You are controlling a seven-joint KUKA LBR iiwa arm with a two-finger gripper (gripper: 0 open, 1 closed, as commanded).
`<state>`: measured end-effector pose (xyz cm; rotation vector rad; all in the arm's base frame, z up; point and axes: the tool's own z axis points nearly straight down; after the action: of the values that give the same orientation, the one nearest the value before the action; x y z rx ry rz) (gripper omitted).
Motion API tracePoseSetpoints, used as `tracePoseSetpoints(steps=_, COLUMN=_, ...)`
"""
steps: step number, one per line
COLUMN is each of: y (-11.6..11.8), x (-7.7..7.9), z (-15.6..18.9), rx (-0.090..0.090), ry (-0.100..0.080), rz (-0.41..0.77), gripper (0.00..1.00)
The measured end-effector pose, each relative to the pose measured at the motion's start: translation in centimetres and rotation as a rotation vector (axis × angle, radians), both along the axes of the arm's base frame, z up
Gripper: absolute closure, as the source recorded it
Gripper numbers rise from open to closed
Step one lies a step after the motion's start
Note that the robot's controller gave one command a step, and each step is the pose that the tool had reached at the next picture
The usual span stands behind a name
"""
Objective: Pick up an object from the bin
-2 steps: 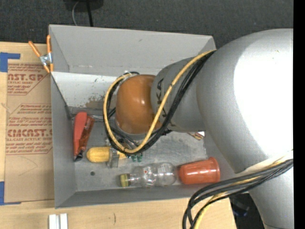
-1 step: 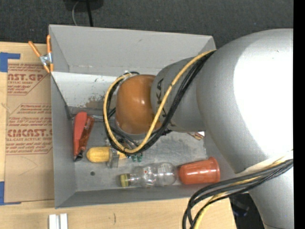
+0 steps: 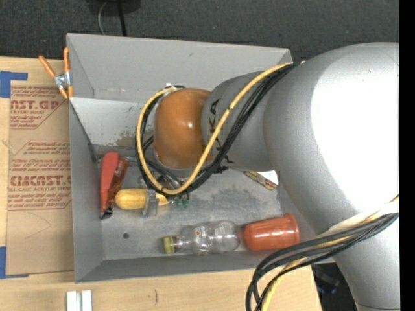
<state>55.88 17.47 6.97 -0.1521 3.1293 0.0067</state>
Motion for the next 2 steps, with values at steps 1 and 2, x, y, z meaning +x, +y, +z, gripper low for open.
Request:
tracePoseSetpoints(steps=1, y=-1.74, x=1.7, z=0.04, rx=0.001, ry=-0.003, rz=-0.001, gripper=1.0)
tracePoseSetpoints(steps=2, y=-1.73, x=1.7, z=0.04, rx=0.001, ry=-0.003, rz=-0.001, gripper=1.0)
